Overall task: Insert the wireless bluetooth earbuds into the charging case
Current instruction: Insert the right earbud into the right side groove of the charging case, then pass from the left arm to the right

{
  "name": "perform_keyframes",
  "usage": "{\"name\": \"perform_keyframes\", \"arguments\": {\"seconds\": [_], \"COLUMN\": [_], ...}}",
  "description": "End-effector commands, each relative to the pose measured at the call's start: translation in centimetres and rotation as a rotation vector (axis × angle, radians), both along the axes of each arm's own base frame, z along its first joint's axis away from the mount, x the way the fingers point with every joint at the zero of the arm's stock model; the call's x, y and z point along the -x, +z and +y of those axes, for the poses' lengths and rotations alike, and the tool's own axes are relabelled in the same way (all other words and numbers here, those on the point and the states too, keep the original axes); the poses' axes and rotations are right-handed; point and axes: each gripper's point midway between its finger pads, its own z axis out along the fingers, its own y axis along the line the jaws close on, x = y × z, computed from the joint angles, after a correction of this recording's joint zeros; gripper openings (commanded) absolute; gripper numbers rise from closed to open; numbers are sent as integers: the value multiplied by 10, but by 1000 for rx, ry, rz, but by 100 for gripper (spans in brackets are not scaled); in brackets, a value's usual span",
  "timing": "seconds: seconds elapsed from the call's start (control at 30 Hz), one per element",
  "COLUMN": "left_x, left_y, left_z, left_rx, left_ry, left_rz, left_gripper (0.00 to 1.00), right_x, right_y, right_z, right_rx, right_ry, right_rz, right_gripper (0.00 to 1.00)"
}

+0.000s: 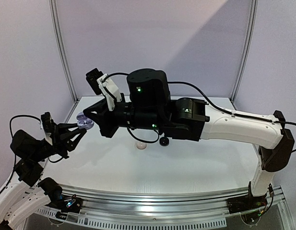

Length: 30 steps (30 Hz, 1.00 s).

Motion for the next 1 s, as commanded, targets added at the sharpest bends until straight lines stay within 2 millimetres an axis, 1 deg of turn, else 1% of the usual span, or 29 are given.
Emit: {"name": "perform_keyframes", "arguments": {"seconds": [0.0, 0.13, 0.27, 0.33, 0.43, 0.53, 0.6, 0.7, 0.73, 0.77, 0.8, 0.83, 0.87, 0.9, 0.93, 0.97], "left_x": [11, 14, 14, 13, 13, 12, 10, 7, 7, 7, 6, 5, 4, 2, 2, 2], "left_y": [13, 14, 15, 15, 13, 10, 9, 7, 7, 8, 10, 11, 14, 17, 22, 28], "left_z": [-4, -4, -4, -4, -4, -4, -4, -4, -4, -4, -3, -3, -2, -1, 0, 1], "left_rx": [12, 6, 5, 5, 4, 2, 1, 9, 12, 17, 23, 32, 45, 59, 75, 92], "left_ry": [-59, -70, -67, -64, -65, -64, -61, -54, -54, -54, -53, -51, -44, -40, -41, -49], "left_rz": [-24, -36, -39, -36, -31, -16, -6, 20, 25, 29, 35, 40, 48, 56, 61, 64], "left_gripper": [0, 0, 0, 0, 0, 0, 0, 0, 0, 0, 0, 0, 0, 0, 0, 0], "right_x": [-5, -11, -11, -12, -13, -12, -8, 3, 6, 8, 9, 15, 15, 13, 9, 8], "right_y": [-38, -48, -52, -51, -39, -11, 17, 57, 67, 74, 82, 81, 78, 74, 67, 59], "right_z": [6, 5, 5, 4, 1, -4, -9, -20, -24, -27, -32, -33, -35, -39, -41, -43], "right_rx": [73, 96, 107, 108, 86, 25, -37, -139, -168, -187, -204, -203, -196, -189, -174, -168], "right_ry": [-12, -51, -51, -57, -65, -60, -44, 0, 12, 23, 25, 57, 69, 71, 81, 101], "right_rz": [40, 40, 45, 46, 33, 6, -17, -48, -53, -55, -58, -57, -55, -44, -25, 13], "right_gripper": [1, 0, 0, 0, 3, 6, 8, 12, 13, 15, 19, 24, 33, 44, 63, 90]}}
